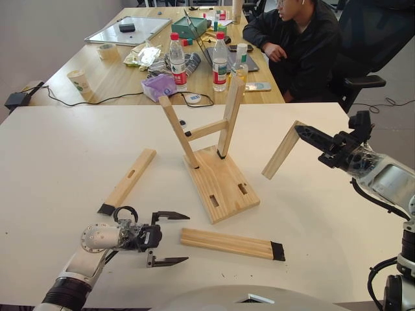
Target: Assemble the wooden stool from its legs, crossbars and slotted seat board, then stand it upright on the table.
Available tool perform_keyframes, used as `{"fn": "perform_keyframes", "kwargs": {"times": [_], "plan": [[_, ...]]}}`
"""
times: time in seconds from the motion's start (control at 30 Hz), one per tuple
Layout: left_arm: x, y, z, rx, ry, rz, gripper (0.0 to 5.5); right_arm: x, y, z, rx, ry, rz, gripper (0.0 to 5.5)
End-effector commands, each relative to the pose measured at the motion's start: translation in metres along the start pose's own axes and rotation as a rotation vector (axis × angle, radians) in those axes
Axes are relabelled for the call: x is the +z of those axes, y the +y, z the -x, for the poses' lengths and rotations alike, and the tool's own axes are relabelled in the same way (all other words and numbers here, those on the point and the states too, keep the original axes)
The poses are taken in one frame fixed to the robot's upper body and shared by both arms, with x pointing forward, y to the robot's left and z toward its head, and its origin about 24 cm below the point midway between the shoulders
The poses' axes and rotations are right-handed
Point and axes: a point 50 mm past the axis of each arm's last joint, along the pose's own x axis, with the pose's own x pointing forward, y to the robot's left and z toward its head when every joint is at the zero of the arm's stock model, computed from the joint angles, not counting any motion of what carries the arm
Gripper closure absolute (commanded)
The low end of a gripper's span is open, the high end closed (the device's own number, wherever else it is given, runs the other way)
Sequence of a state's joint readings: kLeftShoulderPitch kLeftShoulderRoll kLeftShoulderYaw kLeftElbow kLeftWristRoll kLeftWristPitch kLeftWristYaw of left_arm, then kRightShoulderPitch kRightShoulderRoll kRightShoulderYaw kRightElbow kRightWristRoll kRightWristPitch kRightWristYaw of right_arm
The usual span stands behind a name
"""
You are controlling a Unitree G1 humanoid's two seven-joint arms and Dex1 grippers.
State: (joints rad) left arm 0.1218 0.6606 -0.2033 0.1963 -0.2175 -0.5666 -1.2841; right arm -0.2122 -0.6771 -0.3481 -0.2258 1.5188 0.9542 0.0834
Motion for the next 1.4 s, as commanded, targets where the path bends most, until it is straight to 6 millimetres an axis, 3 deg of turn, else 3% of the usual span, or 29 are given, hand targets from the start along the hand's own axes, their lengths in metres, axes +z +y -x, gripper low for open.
{"fn": "perform_keyframes", "kwargs": {"times": [0.03, 0.6, 0.83, 0.93, 1.07, 1.13, 1.27, 1.3, 1.4], "plan": [[-0.003, -0.001, -0.002, -0.050, 0.056, -0.042, 0.88, 0.003, 0.003, -0.004, 0.010, 0.017, 0.016, 5.12], [0.001, 0.007, -0.004, -0.116, 0.163, -0.167, 3.31, 0.002, 0.003, -0.001, 0.002, 0.011, 0.006, 5.12], [0.002, -0.005, -0.002, -0.113, 0.122, -0.158, 3.33, 0.001, 0.002, -0.001, 0.000, 0.008, 0.005, 5.12], [0.020, 0.000, -0.005, -0.102, 0.039, 0.027, 3.33, 0.001, 0.002, -0.001, -0.003, 0.006, 0.006, 5.12], [0.054, 0.002, -0.006, -0.295, 0.008, 0.608, 3.33, 0.000, 0.002, 0.000, -0.004, -0.003, 0.005, 5.12], [0.053, -0.007, 0.003, -0.413, 0.073, 0.871, 3.33, -0.001, 0.003, -0.001, -0.003, -0.005, 0.004, 5.12], [0.034, -0.030, 0.023, -0.465, 0.199, 1.144, 3.33, -0.001, 0.002, -0.001, -0.004, -0.007, 0.005, 5.12], [0.028, -0.029, 0.026, -0.442, 0.199, 1.213, 3.33, -0.001, 0.002, -0.001, -0.005, -0.007, 0.004, 5.12], [0.023, 0.000, 0.031, -0.344, 0.125, 1.471, 3.33, -0.003, 0.002, 0.000, -0.006, -0.006, 0.001, 5.12]]}}
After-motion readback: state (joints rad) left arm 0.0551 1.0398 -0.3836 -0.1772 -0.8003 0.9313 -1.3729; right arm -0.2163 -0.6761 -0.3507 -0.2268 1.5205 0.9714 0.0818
